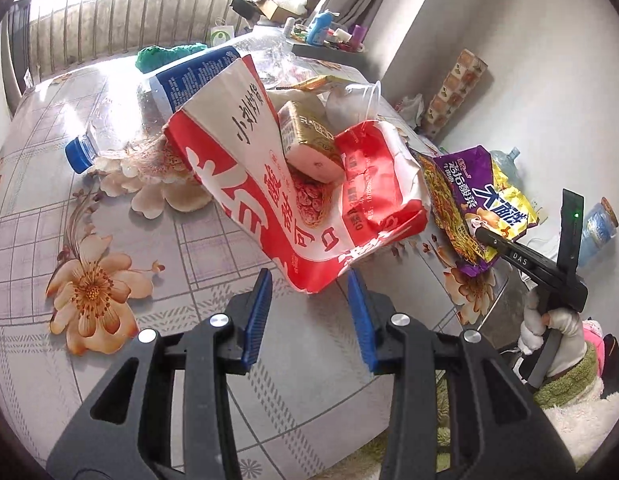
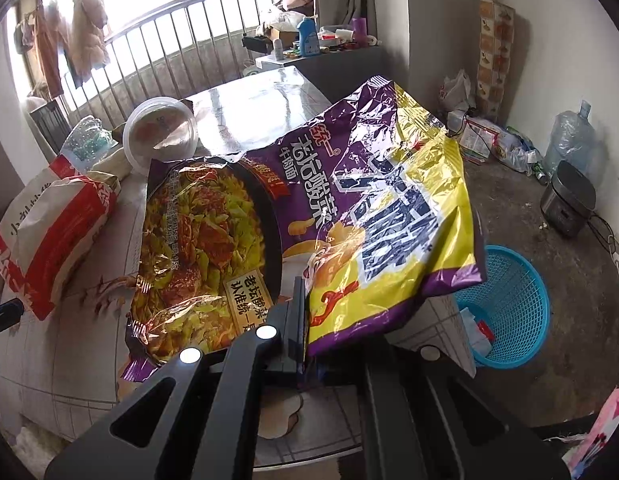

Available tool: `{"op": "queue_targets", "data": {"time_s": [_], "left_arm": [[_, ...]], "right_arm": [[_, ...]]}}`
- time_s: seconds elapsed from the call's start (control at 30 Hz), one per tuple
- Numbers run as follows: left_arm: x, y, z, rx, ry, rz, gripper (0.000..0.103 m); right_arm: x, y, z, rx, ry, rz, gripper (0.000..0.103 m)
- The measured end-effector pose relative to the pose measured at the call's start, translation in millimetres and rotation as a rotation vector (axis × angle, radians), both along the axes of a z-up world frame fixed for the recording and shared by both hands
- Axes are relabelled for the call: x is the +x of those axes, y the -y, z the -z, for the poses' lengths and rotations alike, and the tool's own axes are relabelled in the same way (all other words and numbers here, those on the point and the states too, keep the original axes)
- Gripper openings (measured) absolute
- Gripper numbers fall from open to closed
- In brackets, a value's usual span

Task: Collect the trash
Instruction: 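Grasp the red-white snack bag with the left gripper while the right gripper holds the purple bag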

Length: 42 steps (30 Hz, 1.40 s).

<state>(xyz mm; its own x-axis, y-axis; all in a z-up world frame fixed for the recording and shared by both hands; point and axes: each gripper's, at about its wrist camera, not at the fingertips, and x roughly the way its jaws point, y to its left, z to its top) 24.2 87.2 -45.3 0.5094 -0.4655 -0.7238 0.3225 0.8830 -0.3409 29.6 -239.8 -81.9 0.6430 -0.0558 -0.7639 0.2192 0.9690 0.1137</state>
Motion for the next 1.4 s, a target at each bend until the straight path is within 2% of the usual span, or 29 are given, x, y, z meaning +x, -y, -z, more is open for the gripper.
{"op": "queue_targets", "data": {"time_s": [0.37,0.47,0.53,0.6,0.63,0.67,0.73,0.8,1.0,1.23,1.4], "left_arm": [[21,-25,25,-0.203,-0.106,-0.117,0.038],[26,-24,29,-0.206,-0.113,-0.136,0.035],[29,-18,28,-0.175,-0.107,-0.141,0.033],[32,-12,28,-0.135,-0.107,-0.142,0.018],[33,-10,27,-0.115,-0.103,-0.140,0.014],[33,-10,23,-0.097,-0.088,-0.147,0.005],[27,-8,12,-0.065,-0.024,-0.146,0.000],[20,-4,-3,-0.021,0.043,-0.125,0.000],[7,1,-49,0.030,0.192,-0.058,0.000],[-3,-4,-93,0.055,0.275,-0.021,0.000],[-12,-19,-120,0.022,0.337,-0.023,0.000]], "right_arm": [[0,-1,0,0.000,0.000,0.000,0.005],[0,-1,-1,0.001,0.001,0.000,0.005],[1,-1,-1,0.002,0.001,-0.002,0.005],[1,-1,-1,0.003,0.003,-0.003,0.005],[1,0,-1,0.003,0.002,-0.003,0.005],[1,0,-1,0.004,0.003,-0.003,0.005],[0,0,-1,0.003,0.002,-0.003,0.005],[0,0,-1,0.003,0.003,-0.004,0.005],[2,0,0,0.007,0.007,-0.006,0.005],[1,1,0,0.006,0.007,-0.006,0.005],[1,1,0,0.005,0.006,-0.007,0.005]]}}
